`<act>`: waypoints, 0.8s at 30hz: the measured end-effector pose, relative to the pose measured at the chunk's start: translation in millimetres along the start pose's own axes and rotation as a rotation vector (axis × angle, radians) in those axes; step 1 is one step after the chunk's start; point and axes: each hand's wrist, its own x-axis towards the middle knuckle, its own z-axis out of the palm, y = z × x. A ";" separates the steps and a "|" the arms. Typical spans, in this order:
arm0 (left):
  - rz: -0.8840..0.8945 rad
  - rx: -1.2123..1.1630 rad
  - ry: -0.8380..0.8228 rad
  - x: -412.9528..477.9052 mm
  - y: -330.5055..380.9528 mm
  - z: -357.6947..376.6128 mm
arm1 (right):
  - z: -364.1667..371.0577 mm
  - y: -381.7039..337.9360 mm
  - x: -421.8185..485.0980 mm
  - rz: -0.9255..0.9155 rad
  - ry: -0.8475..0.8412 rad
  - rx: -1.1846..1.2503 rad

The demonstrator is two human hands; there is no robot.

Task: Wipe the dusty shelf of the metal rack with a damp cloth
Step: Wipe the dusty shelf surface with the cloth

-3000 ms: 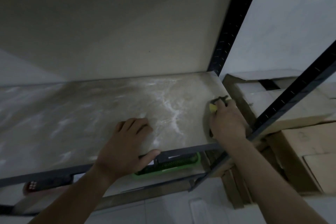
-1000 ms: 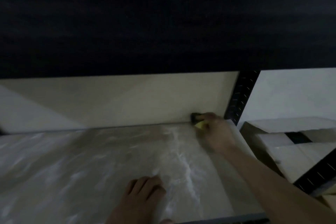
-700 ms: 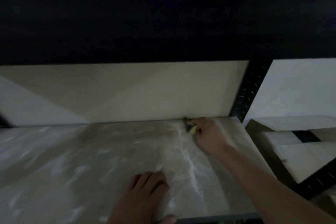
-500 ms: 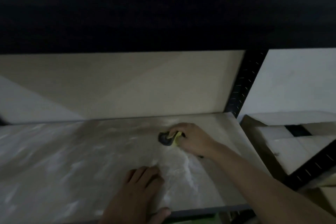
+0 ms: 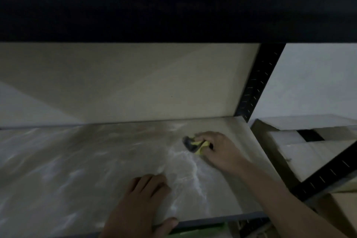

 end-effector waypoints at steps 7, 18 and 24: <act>0.001 0.019 0.003 3.1 1.3 -3.9 | -35.2 57.6 4.8 0.415 0.262 -0.257; -0.016 -0.003 -0.009 0.8 4.6 -9.0 | -31.1 -6.5 -32.3 0.059 0.085 -0.081; -0.018 -0.001 -0.014 3.0 2.4 -8.7 | -48.0 64.1 26.3 0.513 0.212 -0.412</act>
